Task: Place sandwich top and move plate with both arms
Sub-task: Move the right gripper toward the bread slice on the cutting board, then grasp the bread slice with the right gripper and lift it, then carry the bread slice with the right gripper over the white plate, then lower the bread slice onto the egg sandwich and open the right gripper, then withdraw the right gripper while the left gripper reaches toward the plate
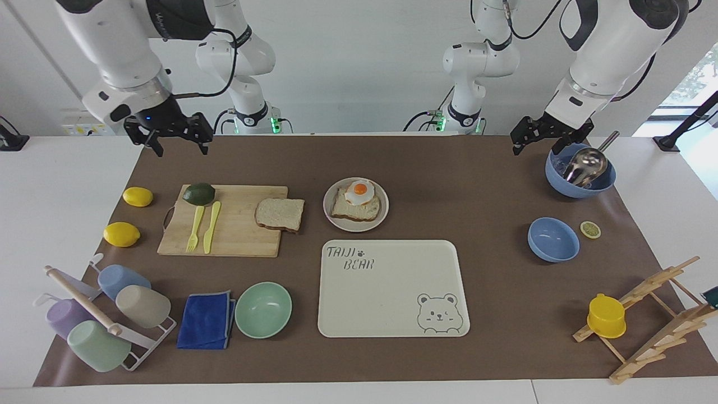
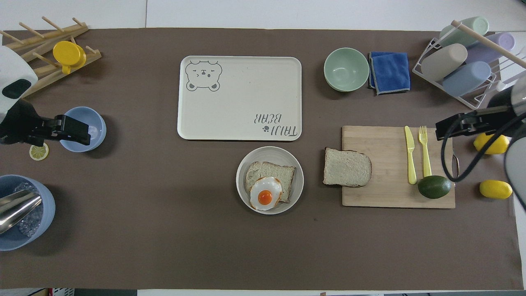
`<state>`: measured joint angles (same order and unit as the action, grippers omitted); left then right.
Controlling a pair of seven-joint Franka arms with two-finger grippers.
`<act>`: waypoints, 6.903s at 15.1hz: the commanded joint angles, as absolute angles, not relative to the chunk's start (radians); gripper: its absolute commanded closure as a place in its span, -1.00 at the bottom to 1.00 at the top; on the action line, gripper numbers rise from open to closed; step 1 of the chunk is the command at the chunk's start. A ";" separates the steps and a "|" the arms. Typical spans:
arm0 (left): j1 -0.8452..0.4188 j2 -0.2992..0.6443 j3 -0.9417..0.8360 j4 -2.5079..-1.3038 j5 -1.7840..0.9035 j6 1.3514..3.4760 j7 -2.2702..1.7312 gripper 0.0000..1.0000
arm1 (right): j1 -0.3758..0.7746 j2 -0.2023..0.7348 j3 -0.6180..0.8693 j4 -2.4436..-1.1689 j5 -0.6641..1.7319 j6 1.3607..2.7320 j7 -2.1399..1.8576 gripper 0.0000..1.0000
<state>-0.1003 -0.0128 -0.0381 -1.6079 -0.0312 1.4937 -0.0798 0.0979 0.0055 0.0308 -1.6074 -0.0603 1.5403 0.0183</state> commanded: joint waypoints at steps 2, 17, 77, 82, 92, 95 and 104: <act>-0.094 -0.028 -0.044 -1.617 -0.015 1.494 -0.072 -1.00 | 0.319 0.135 0.035 -1.626 -0.181 1.610 0.281 -1.00; -0.094 -0.026 -0.044 -1.617 -0.015 1.493 -0.072 -1.00 | 0.494 0.403 0.035 -1.796 -0.390 1.801 0.657 -1.00; -0.064 -0.028 -0.043 -1.629 -0.023 1.548 -0.084 -1.00 | 0.761 0.429 0.075 -1.600 -0.385 1.677 0.577 1.00; -0.071 -0.031 -0.043 -1.640 -0.038 1.554 -0.086 -1.00 | 0.756 0.434 0.077 -1.621 -0.322 1.788 0.586 0.80; -0.078 -0.038 -0.044 -1.657 -0.051 1.572 -0.086 -1.00 | 0.633 0.310 0.077 -1.626 -0.209 1.846 0.581 -1.00; -0.080 -0.058 -0.048 -1.700 -0.061 1.598 -0.101 -1.00 | 0.517 0.172 0.075 -1.623 -0.120 1.764 0.580 -1.00; -0.288 -0.164 -0.051 -2.037 -0.167 1.859 -0.362 -1.00 | 0.126 0.022 0.064 -1.583 -0.057 1.499 0.242 -1.00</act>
<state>-0.2161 -0.0773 -0.0616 -1.8794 -0.1561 1.7549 -0.2998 0.1845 0.0155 0.0502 -1.5700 -0.0828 1.5186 0.2576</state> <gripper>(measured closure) 0.000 0.000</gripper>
